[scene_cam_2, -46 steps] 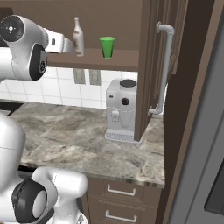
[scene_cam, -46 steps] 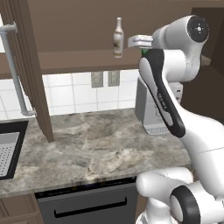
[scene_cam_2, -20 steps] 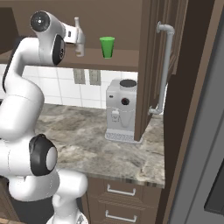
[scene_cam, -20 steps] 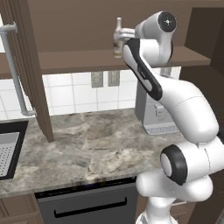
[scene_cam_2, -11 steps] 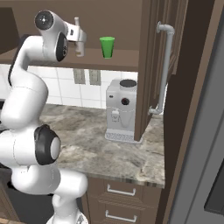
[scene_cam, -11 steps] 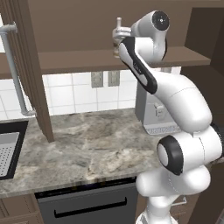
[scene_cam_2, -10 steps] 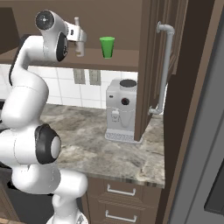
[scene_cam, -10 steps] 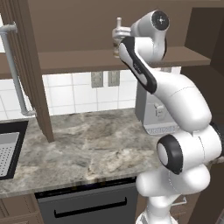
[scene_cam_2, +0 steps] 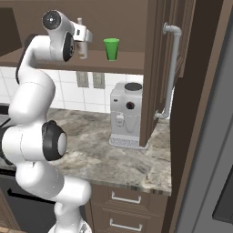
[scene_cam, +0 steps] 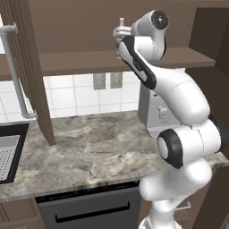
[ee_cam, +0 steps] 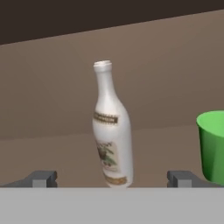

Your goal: Open the cabinet directly in front. Then move the liquor and the cup to the dining counter with the candle on it.

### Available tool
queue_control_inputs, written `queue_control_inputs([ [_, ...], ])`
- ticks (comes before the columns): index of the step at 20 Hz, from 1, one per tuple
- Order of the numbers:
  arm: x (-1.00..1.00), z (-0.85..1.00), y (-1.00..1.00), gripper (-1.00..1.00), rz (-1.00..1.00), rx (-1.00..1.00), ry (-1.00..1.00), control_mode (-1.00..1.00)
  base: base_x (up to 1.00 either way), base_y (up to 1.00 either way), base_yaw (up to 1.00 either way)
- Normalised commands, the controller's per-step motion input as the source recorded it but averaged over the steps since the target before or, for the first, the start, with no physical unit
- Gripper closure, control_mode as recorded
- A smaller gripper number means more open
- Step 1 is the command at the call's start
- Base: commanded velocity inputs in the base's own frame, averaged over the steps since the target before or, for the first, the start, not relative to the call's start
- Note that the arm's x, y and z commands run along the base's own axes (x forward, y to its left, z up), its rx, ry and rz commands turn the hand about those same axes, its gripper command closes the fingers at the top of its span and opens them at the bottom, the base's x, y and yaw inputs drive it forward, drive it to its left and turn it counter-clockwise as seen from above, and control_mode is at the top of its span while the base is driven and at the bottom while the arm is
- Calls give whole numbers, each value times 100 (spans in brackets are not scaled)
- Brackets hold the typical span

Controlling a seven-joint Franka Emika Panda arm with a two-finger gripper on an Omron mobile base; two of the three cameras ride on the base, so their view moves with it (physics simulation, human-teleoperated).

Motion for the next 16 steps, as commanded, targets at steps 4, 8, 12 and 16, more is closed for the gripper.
queue_control_inputs([
  [4, 26, 0, 3, -100, 0, 0, 0, -100, 0, 0, 0],
  [8, 24, 0, 4, -100, 0, 0, 0, -100, 0, 0, 0],
  [12, 26, 0, 6, -100, 0, 0, 0, -100, 0, 0, 0],
  [16, 27, 0, 8, -100, 0, 0, 0, -100, 0, 0, 0],
])
